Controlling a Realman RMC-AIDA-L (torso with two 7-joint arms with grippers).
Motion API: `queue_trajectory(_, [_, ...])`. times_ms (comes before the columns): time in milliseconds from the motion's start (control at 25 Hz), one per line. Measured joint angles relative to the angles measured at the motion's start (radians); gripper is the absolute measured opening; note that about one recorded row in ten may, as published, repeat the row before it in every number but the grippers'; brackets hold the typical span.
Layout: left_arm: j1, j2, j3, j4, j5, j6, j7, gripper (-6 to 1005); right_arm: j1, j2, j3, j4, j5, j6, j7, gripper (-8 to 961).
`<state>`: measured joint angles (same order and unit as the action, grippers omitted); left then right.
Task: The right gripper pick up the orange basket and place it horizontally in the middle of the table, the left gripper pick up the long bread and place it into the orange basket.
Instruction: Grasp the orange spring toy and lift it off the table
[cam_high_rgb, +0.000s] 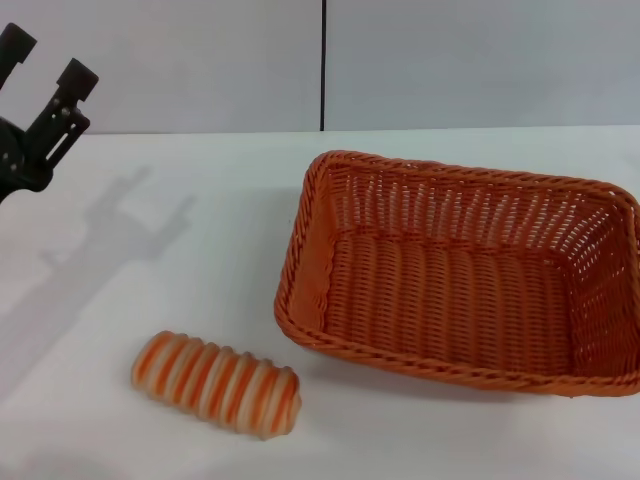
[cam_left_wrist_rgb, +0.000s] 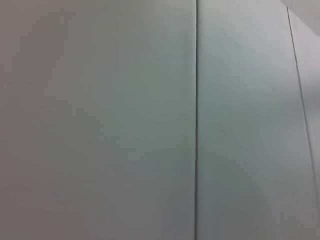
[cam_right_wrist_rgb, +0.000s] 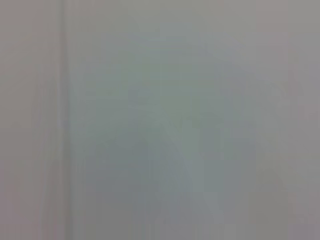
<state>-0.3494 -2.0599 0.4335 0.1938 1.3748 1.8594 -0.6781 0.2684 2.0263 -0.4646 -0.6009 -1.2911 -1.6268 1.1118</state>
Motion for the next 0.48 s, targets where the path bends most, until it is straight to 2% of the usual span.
queue_trajectory(160, [-0.005, 0.001, 0.031, 0.043, 0.0, -0.011, -0.069, 770, -0.026, 0.002, 0.026, 0.108, 0.057, -0.009, -0.075, 515])
queue_trajectory(320, [-0.007, 0.009, 0.125, 0.187, 0.0, -0.032, -0.242, 770, -0.021, -0.004, 0.033, 0.152, 0.056, -0.008, -0.091, 515])
queue_trajectory(360, [-0.007, 0.014, 0.154, 0.219, 0.0, -0.04, -0.279, 770, -0.02, -0.004, 0.032, 0.155, 0.055, -0.006, -0.091, 515])
queue_trajectory(440, [-0.006, 0.044, 0.253, 0.308, 0.006, -0.081, -0.414, 770, -0.019, -0.004, 0.026, 0.157, 0.054, -0.002, -0.091, 515])
queue_trajectory(480, [-0.006, 0.044, 0.253, 0.308, 0.006, -0.081, -0.414, 770, -0.019, -0.004, 0.024, 0.158, 0.053, -0.001, -0.092, 515])
